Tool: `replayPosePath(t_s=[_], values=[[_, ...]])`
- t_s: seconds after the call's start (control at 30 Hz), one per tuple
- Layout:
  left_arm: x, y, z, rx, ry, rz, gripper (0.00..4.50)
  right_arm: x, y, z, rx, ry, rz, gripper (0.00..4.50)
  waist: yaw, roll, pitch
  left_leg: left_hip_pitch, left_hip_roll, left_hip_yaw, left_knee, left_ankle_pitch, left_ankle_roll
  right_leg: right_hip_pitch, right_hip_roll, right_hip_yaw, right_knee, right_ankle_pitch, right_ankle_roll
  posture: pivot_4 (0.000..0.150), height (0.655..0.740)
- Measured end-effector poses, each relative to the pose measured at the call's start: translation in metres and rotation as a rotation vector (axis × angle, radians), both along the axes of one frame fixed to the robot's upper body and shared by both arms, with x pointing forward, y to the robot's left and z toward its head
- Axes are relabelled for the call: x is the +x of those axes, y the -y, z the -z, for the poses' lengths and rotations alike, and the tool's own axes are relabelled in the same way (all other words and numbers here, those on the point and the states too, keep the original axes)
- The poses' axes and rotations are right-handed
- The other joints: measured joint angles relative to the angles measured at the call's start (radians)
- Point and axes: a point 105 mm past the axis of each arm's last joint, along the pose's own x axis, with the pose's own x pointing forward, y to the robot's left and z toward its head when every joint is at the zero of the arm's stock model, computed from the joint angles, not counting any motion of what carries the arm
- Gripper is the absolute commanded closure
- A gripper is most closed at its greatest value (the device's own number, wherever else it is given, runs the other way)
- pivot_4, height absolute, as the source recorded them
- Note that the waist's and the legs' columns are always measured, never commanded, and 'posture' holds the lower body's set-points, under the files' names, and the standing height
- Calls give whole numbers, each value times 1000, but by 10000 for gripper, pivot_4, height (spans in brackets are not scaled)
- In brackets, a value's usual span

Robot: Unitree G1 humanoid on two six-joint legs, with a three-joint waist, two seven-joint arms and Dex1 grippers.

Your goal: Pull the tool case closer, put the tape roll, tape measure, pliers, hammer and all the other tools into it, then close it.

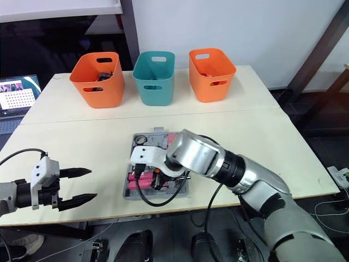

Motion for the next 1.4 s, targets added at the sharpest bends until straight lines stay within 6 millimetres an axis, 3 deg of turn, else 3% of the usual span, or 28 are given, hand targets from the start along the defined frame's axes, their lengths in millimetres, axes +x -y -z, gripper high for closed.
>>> replayPosePath(t_s=[0.47,0.87,0.93,1.03,1.23,1.4], values=[[1,-1,-1,4,4,-12,0,3,-11,41,-48,-40,25,41130,-2,0,0,0,0,0,0,0,0,0,0,0,0,0,0,1500,7400],[5,-2,-4,14,14,-16,0,7,-21,42,-21,28,-30,41130,-2,0,0,0,0,0,0,0,0,-1,0,0,0,0,0,1500,7400],[5,-2,-3,18,13,-15,0,7,-22,43,-16,31,-34,30075,-3,0,0,0,0,0,0,0,0,-1,0,0,0,0,0,1500,7400],[6,-2,-3,22,12,-10,0,3,-24,44,-5,13,-50,16944,-4,0,0,0,1,0,0,0,0,-1,1,0,0,0,0,1500,7400],[6,-1,2,14,-10,0,0,11,-14,25,45,33,-23,16944,1,0,0,0,1,1,0,0,0,-1,0,0,0,0,0,1500,7400],[11,-1,-3,10,7,12,0,14,-15,-11,277,88,-27,16944,1,-1,-1,0,1,1,-1,0,0,-1,1,0,0,0,0,1500,7400]])
